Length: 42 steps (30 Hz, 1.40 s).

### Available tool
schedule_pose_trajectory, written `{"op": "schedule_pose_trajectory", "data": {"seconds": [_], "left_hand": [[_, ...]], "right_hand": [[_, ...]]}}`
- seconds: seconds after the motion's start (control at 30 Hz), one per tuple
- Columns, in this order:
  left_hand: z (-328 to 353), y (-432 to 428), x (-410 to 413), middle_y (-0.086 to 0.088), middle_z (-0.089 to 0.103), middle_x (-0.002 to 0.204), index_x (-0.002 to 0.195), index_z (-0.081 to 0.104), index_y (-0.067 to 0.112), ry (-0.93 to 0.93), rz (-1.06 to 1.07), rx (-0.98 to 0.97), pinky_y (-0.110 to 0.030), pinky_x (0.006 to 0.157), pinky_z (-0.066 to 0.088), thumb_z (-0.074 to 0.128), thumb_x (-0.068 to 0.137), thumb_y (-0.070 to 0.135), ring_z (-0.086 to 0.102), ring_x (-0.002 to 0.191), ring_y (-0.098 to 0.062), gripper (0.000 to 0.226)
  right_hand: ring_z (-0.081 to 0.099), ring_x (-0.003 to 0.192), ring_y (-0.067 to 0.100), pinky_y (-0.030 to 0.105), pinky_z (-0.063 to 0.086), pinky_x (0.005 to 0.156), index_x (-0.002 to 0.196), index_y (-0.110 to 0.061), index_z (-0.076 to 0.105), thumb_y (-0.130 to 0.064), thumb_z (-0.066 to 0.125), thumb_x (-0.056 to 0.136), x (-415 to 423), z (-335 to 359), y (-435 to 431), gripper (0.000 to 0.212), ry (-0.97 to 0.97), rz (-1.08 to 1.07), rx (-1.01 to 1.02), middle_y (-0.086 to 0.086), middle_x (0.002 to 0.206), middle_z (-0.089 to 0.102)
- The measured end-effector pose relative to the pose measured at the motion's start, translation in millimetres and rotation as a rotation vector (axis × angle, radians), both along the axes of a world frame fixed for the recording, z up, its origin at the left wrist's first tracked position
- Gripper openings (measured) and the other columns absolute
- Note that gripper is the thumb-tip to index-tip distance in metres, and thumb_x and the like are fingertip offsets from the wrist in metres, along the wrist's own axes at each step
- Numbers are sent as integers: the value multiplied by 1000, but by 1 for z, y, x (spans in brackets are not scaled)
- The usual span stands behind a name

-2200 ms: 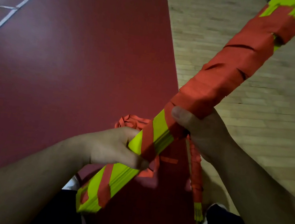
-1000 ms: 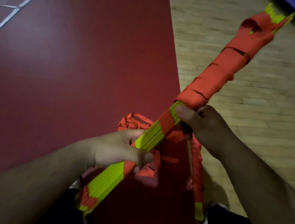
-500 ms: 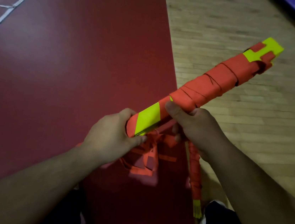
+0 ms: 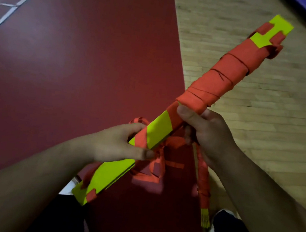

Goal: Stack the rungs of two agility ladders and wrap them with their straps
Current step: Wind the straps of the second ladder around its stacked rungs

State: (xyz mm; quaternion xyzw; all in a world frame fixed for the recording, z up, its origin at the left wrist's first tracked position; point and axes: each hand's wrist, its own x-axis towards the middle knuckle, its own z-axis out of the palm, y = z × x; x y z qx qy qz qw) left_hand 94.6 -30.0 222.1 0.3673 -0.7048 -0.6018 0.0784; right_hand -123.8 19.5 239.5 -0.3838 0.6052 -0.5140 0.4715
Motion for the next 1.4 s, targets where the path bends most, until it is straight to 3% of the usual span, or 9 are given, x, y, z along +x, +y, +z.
{"op": "schedule_pose_trajectory", "data": {"seconds": [0.13,0.3,0.4,0.5,0.6,0.87,1.07,1.3,1.4], "left_hand": [[-3,4,5,-27,68,96,108,61,-2,112,-55,282,-40,82,50,71,80,31,64,87,-27,44],[-4,7,10,-19,74,91,111,68,3,225,-137,586,-37,76,57,83,71,42,71,77,-27,57],[-4,9,6,-18,71,82,90,73,8,218,-162,506,-35,75,54,73,80,36,67,73,-27,30],[-3,10,1,-23,64,74,78,64,-5,173,-167,339,-27,68,51,62,85,33,61,68,-25,38],[-3,6,-1,-14,64,68,73,67,4,139,-92,277,-24,62,50,67,79,36,61,63,-20,32],[-10,5,-8,7,60,73,90,64,14,-25,86,-59,-29,66,43,78,83,27,52,68,-7,20],[-10,11,-10,7,60,78,96,47,24,-281,175,-414,-29,58,40,79,71,56,54,67,-8,51],[6,4,-4,6,68,89,105,52,24,-112,43,-138,-36,74,51,76,64,51,61,78,-7,54],[6,3,0,-18,68,113,121,58,9,-18,-160,84,-51,94,51,73,71,41,64,100,-23,62]], "right_hand": [[48,46,18,24,41,49,74,-7,68,-43,78,74,1,3,0,38,-18,99,-54,5,52,53],[48,53,25,29,40,48,74,-16,73,-46,79,69,2,5,0,31,-99,213,-84,17,66,52],[51,51,25,30,43,49,76,-8,68,-51,78,69,0,4,1,45,-23,236,-78,21,66,54],[59,52,27,39,50,58,81,0,66,-64,73,70,-4,10,1,65,189,266,-53,17,63,63],[64,54,28,38,52,61,81,-3,68,-73,73,69,-9,17,1,71,313,305,25,12,62,67],[67,53,19,22,52,54,86,-23,72,-46,81,78,-12,19,3,25,386,410,120,5,68,72],[65,48,11,23,47,55,60,-20,69,-71,71,71,3,8,6,52,399,210,158,2,56,69],[54,46,14,32,44,51,64,-13,67,-51,77,68,6,8,5,40,239,98,21,2,51,57],[52,46,14,30,41,50,61,-21,65,-53,75,65,7,9,6,34,217,192,-44,3,50,54]]}}
